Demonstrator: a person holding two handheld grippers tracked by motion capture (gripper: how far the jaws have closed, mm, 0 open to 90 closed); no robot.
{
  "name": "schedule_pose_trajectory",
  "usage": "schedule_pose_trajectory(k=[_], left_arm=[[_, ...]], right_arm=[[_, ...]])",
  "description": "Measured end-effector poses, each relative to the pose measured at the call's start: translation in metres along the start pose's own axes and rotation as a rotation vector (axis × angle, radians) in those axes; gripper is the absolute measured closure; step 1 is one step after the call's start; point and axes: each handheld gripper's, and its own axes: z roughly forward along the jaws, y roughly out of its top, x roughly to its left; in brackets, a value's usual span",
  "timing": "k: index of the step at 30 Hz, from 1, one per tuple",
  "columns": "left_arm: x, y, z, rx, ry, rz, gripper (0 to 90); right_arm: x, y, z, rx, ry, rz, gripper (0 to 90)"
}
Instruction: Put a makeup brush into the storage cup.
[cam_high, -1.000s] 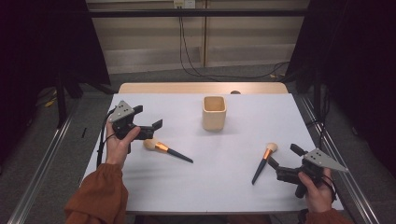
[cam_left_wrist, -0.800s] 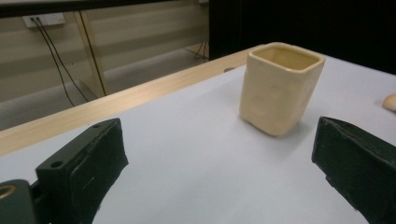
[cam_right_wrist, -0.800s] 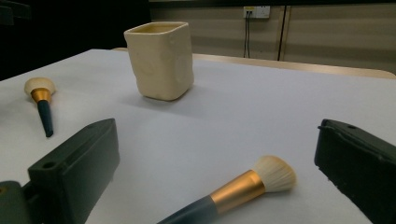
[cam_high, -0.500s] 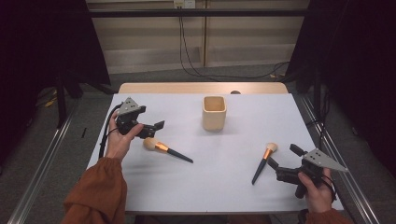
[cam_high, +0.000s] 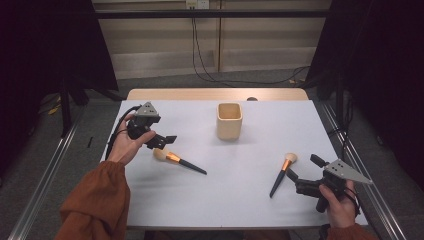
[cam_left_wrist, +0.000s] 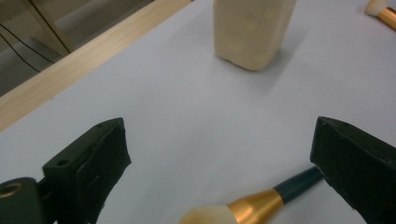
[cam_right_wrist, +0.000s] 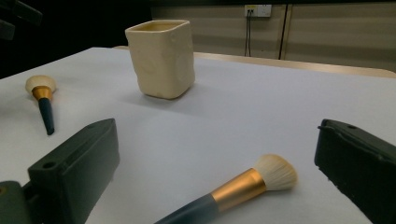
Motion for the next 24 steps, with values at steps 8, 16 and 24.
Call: schedule_pose_trajectory(k=[8, 16, 24], left_arm=[[-0.005, 0.000, 0.004, 0.125, -0.061, 0.077, 5.7], [-0.007, 0.000, 0.012, 0.236, -0.136, 0.100, 6.3], [-0.007, 0.001, 0.021, 0.347, -0.195, 0.152, 6.6]], right_arm=[[0.000, 0.000, 0.000, 0.001, 0.001, 0.001, 0.0], [0.001, 0.000, 0.001, 0.001, 0.003, 0.003, 0.0], [0.000, 0.000, 0.001, 0.004, 0.004, -0.001, 0.0]])
